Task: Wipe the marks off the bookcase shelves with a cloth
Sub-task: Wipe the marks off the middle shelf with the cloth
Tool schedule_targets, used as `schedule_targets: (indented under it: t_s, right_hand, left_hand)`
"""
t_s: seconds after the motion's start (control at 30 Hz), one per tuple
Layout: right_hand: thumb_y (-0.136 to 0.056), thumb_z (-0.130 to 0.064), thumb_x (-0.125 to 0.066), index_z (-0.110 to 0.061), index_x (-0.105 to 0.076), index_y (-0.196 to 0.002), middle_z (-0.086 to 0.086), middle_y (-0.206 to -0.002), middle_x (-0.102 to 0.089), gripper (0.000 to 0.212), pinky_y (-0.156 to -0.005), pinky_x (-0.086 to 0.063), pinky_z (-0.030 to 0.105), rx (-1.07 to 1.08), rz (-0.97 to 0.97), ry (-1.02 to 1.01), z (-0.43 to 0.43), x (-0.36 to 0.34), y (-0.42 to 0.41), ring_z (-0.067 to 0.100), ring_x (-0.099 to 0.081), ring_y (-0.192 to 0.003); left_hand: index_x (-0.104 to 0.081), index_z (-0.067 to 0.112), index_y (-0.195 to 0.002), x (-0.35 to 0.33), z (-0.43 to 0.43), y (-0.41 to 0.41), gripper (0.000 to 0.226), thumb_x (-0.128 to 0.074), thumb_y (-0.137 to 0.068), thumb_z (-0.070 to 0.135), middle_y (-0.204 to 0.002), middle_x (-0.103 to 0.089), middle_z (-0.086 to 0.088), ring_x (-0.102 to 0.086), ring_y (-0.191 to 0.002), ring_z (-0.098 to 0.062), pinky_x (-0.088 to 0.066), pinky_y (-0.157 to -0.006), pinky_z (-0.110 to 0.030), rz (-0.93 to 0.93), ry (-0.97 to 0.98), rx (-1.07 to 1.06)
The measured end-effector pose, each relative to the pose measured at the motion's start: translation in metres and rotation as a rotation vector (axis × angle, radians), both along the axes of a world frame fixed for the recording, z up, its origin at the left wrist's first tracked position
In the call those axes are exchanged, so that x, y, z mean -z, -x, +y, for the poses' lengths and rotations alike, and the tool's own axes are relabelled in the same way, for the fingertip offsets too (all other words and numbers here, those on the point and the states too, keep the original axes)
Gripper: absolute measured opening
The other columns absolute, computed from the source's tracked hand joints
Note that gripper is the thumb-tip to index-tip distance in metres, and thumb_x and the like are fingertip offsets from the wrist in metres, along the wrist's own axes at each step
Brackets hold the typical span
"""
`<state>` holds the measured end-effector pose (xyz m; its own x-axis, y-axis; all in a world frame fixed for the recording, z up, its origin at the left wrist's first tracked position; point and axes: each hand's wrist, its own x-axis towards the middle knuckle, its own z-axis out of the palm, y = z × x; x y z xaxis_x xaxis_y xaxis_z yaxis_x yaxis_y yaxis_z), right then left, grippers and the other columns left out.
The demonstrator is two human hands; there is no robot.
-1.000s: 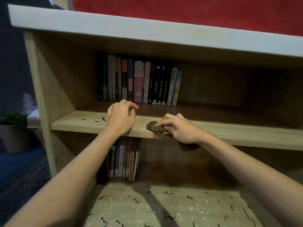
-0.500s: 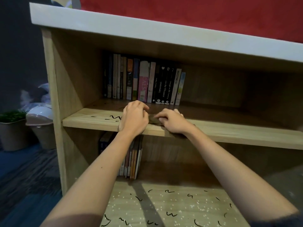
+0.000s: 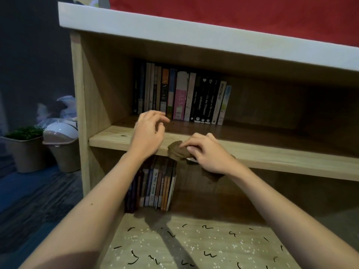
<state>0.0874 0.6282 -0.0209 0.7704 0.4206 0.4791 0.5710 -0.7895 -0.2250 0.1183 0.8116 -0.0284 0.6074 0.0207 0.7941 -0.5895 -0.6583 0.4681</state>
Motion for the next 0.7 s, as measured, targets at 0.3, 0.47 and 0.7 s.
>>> schedule_targets:
  t_s: [0.3,0.47,0.7]
  right_hand:
    - [-0.098,-0.030,-0.036,-0.031,-0.054,-0.124,-0.007,-0.118,-0.051,0.032,-0.095,-0.032,0.038,0.117,-0.022,0.097,0.037,0.002,-0.010,0.018,-0.037,-0.108]
    - [-0.097,-0.026,-0.035,-0.028,-0.055,-0.125,0.002,-0.135,-0.045,0.035,-0.101,-0.027,0.043,0.358,0.158,0.070,0.038,-0.016,-0.037,0.032,-0.030,-0.124]
    - [-0.098,-0.025,-0.033,-0.035,-0.052,-0.126,-0.003,-0.135,-0.044,0.036,-0.103,-0.022,0.044,0.260,0.076,0.053,0.092,-0.003,-0.032,0.028,-0.029,-0.125]
  left_hand:
    - [-0.063,0.015,-0.104,0.008,0.043,-0.018,0.025,-0.042,-0.094,0.011,-0.118,-0.056,0.000,-0.040,-0.119,-0.013,-0.033,-0.100,-0.030,0.103,-0.015,-0.110]
    - [-0.063,0.013,-0.107,0.008,0.047,-0.018,0.027,-0.040,-0.093,0.008,-0.117,-0.056,-0.002,-0.041,-0.118,-0.015,-0.031,-0.095,-0.024,0.082,0.016,-0.090]
    - [-0.062,0.016,-0.109,0.009,0.052,-0.020,0.029,-0.038,-0.093,0.009,-0.120,-0.055,-0.002,-0.041,-0.119,-0.018,-0.037,-0.100,-0.037,0.088,0.092,-0.246]
